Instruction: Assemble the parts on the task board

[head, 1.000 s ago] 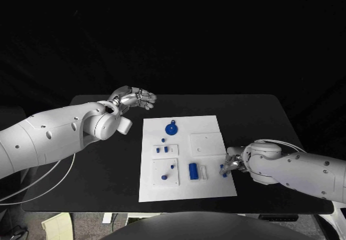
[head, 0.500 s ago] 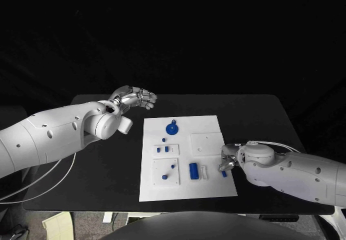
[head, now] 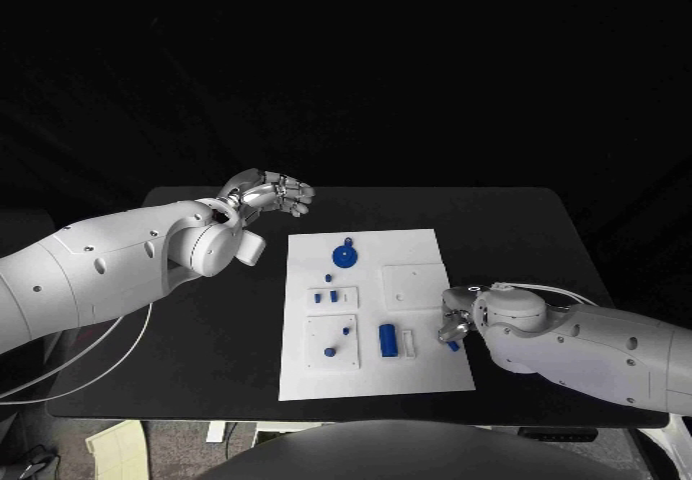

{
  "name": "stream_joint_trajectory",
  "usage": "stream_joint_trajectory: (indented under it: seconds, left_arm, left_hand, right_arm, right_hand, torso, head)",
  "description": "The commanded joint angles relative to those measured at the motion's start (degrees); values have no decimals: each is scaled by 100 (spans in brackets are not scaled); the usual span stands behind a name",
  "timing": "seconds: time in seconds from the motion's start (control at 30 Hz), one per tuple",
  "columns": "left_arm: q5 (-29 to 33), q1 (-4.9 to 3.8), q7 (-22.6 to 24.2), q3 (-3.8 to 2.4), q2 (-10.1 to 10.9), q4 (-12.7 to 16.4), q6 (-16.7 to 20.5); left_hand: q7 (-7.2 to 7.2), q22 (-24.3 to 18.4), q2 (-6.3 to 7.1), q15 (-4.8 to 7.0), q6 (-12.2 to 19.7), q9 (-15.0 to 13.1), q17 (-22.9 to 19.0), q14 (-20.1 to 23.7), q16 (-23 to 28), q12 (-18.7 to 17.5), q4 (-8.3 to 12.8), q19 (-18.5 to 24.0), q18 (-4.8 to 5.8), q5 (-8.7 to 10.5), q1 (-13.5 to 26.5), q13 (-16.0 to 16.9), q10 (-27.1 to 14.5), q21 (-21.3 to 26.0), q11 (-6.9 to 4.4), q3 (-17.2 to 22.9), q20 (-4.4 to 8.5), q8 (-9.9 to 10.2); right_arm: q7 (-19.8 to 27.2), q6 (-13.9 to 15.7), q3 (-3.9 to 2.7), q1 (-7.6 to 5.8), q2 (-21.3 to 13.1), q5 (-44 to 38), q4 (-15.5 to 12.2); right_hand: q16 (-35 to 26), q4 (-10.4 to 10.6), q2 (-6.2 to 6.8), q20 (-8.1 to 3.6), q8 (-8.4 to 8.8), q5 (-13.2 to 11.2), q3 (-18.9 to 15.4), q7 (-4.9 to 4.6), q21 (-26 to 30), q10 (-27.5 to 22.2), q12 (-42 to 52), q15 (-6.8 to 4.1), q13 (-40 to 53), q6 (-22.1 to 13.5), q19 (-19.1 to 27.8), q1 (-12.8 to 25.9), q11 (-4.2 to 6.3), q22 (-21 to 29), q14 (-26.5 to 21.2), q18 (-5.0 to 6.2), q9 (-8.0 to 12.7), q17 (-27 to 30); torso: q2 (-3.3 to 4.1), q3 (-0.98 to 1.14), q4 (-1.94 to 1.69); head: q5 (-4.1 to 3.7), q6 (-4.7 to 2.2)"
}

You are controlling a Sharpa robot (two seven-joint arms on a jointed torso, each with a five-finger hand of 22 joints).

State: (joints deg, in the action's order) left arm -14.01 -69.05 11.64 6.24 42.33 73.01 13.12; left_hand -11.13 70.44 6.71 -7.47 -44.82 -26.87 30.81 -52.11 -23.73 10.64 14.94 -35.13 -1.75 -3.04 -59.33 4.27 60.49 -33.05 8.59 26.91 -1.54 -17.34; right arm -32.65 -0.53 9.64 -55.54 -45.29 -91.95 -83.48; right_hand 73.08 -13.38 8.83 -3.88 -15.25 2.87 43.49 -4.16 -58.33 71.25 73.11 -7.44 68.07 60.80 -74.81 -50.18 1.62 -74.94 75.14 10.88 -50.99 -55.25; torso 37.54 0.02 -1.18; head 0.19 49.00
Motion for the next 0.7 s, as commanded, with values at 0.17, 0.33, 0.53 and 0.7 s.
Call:
stream_joint_trajectory:
  seconds: [0.17,0.33,0.53,0.7]
  left_arm:
    - [-2,-3,34,-4,-10,16,-48]
    - [-2,-3,37,-4,-15,15,-44]
    - [-2,-3,39,-4,-20,12,-44]
    - [-2,-3,40,-4,-22,13,-47]
  left_hand:
    - [2,11,8,7,21,8,10,-46,42,-27,-38,-24,-116,11,45,-7,1,36,23,-1,-13,-21]
    - [2,12,7,7,21,8,12,-46,44,-28,-38,-23,-116,11,43,-7,1,37,23,0,-13,-21]
    - [2,14,6,7,21,9,15,-46,46,-28,-37,-22,-116,11,41,-7,0,38,23,1,-13,-22]
    - [2,16,5,7,21,9,17,-47,48,-28,-37,-22,-115,11,40,-7,0,39,23,1,-13,-23]
  right_arm:
    - [58,35,65,98,-7,964,15]
    - [111,312,62,97,-66,1416,-57]
    - [151,509,-43,21,-125,1845,-233]
    - [146,549,-65,-79,-131,2154,-342]
  right_hand:
    - [-40,-46,-160,50,77,27,1,-73,-34,-10,-35,16,-5,-27,6,33,-22,-54,12,412,1221,7]
    - [-45,-33,-257,63,78,41,6,-66,-36,-3,-45,12,-11,11,5,120,-16,-53,14,412,1230,10]
    - [-44,-27,-385,60,78,54,63,-47,-38,37,-37,-5,1,61,-6,167,4,-50,17,412,1244,9]
    - [-46,-1,-430,57,83,65,105,-41,-37,53,-39,-14,3,78,-12,206,11,-47,16,411,1253,8]
  torso:
    - [-1,2,4]
    - [-1,2,1]
    - [-1,0,6]
    - [-1,-3,1]
  head:
    - [11,7]
    - [19,8]
    - [32,11]
    - [34,13]
